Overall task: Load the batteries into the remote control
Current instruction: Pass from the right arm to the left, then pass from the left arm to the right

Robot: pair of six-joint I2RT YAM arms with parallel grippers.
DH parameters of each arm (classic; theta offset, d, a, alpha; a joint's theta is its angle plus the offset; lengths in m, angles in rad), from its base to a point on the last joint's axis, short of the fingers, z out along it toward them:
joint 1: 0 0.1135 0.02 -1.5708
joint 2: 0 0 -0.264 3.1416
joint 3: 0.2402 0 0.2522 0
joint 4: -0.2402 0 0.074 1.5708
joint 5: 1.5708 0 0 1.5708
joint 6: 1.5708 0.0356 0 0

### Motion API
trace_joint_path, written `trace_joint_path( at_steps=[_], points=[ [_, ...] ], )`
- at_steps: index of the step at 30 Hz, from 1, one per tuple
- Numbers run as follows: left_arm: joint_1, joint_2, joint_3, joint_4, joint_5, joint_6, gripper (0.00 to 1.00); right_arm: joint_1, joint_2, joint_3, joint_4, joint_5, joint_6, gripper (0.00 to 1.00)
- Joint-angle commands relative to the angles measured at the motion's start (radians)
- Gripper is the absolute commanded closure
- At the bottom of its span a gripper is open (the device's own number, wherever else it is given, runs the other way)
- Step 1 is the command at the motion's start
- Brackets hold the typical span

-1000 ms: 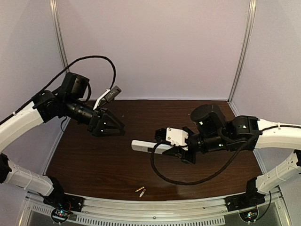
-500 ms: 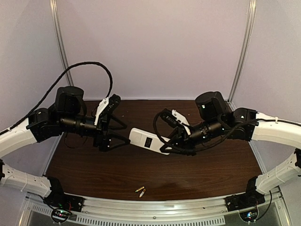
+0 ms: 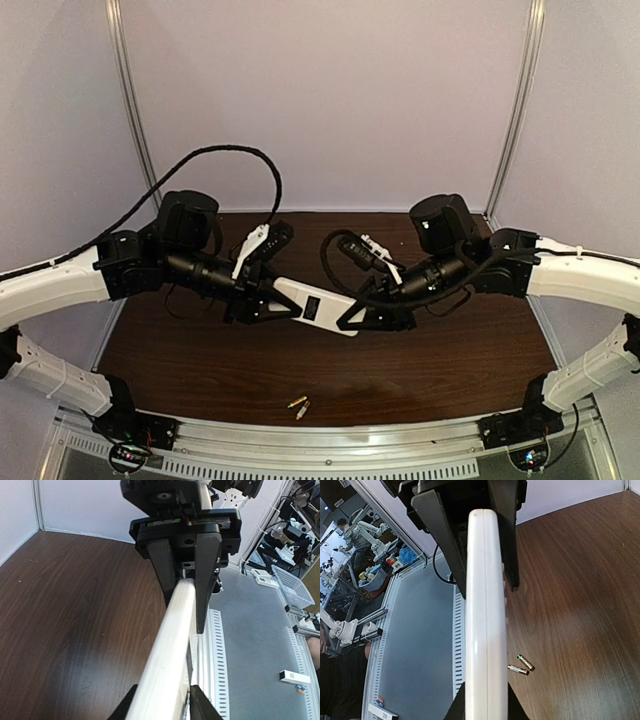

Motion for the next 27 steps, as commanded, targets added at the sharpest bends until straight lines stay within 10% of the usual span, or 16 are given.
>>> trace_joint_path(
  at_steps=[1, 5, 13, 21, 27],
  points=[
    [-0.001, -0.004, 0.021, 0.078, 0.059, -0.017, 0.75, -0.033, -0.023, 0.021, 0.052, -0.060, 0.024, 0.98],
    [0.012, -0.016, -0.022, 0.188, 0.079, -0.106, 0.85, -0.090, -0.045, -0.019, 0.136, -0.120, 0.075, 0.90],
    [0.068, -0.011, -0.089, 0.428, 0.146, -0.278, 0.99, -0.175, -0.120, -0.148, 0.447, -0.165, 0.268, 0.16],
    [0.120, 0.026, -0.125, 0.614, 0.204, -0.428, 1.00, -0.177, -0.093, -0.216, 0.622, -0.125, 0.376, 0.13],
    [0.124, 0.064, -0.134, 0.692, 0.220, -0.479, 1.00, -0.177, -0.057, -0.214, 0.717, -0.111, 0.440, 0.30]
  ],
)
